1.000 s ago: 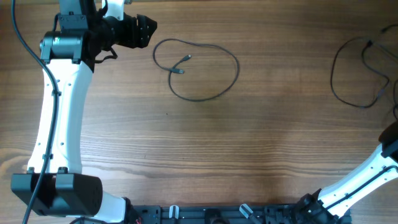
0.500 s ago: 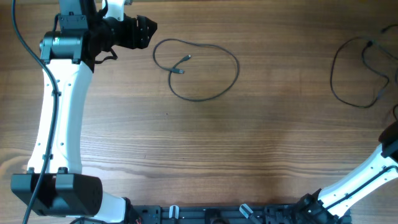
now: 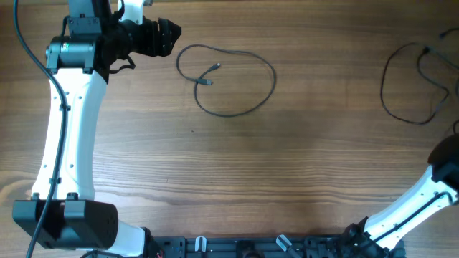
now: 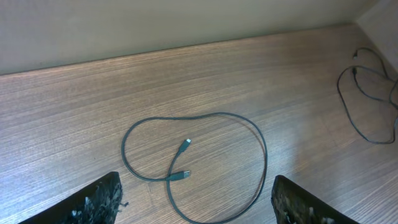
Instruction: Untangle cables
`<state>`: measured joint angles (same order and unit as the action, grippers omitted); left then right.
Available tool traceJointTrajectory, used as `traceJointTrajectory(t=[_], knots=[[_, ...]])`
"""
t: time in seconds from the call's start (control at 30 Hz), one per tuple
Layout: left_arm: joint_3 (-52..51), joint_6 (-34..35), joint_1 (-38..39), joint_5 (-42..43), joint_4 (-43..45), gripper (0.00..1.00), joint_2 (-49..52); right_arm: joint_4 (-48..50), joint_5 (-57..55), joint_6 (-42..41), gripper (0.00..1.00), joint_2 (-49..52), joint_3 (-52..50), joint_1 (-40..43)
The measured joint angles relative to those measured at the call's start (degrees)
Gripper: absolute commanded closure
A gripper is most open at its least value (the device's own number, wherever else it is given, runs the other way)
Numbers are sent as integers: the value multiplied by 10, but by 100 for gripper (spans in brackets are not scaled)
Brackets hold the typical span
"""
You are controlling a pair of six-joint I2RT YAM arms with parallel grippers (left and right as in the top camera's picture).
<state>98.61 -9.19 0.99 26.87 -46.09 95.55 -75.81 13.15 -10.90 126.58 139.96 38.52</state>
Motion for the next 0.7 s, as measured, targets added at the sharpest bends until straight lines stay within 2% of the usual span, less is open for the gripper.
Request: traceJointTrajectory(t=[0.33, 0.7], knots=[[0, -9, 0, 0, 0, 21, 0, -45, 7, 37, 18, -103, 0, -61], [0, -11, 0, 0, 0, 19, 0, -102, -46, 37, 19, -112, 0, -148]])
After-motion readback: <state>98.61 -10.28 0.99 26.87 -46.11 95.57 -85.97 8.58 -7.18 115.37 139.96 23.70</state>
